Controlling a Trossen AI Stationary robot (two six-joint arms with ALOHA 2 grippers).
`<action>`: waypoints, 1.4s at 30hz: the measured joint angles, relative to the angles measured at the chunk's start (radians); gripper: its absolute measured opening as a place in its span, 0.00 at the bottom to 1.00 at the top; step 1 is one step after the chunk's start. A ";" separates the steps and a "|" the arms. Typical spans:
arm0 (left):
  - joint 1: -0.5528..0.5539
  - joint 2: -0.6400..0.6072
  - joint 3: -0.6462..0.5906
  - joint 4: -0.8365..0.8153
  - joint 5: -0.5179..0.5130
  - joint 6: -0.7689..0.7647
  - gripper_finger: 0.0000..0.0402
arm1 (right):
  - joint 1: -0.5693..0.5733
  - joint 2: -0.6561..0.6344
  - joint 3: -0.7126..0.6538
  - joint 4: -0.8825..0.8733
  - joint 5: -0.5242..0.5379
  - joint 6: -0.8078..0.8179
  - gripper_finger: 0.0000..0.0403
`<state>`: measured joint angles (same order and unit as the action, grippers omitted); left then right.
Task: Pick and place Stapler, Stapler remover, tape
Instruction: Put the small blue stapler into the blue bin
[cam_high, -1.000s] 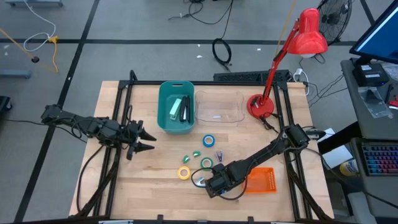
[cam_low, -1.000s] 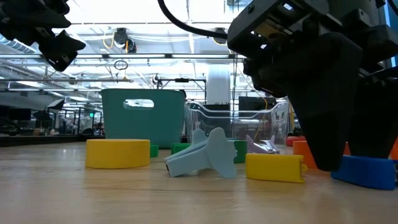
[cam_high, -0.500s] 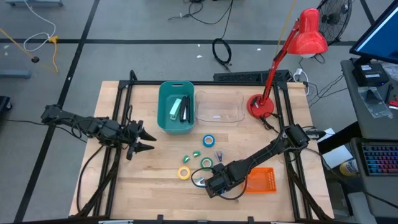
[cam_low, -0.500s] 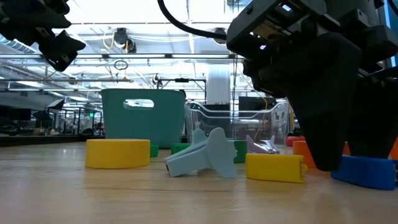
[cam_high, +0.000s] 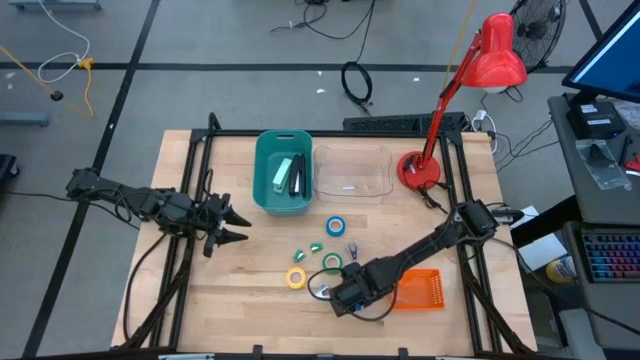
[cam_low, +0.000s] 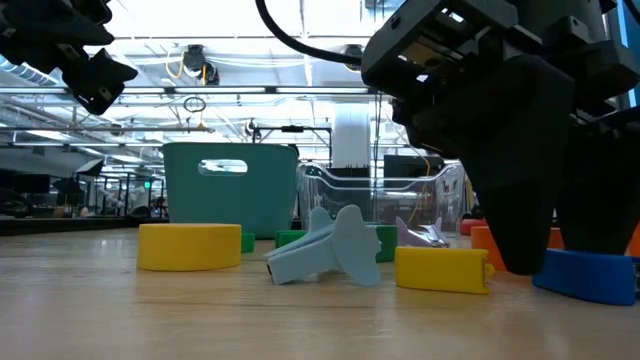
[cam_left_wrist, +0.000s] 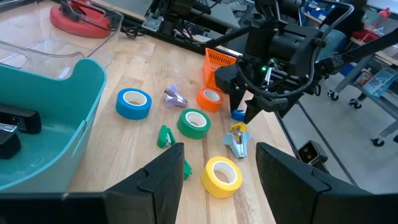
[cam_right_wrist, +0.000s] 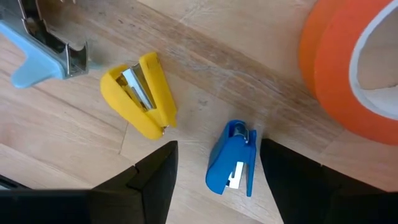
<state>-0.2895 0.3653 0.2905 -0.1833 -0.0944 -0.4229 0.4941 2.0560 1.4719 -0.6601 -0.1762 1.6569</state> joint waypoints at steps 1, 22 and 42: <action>0.000 0.000 0.000 0.000 0.000 0.000 0.50 | 0.003 0.000 0.000 0.000 0.002 0.009 0.56; 0.000 0.000 0.000 0.000 0.000 -0.004 0.50 | 0.033 0.001 0.000 0.011 -0.012 0.071 0.56; 0.000 0.000 0.000 0.000 0.000 -0.004 0.50 | 0.033 0.001 -0.001 -0.003 -0.018 0.087 0.30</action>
<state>-0.2893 0.3653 0.2905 -0.1829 -0.0944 -0.4270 0.5270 2.0571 1.4708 -0.6635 -0.1945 1.7435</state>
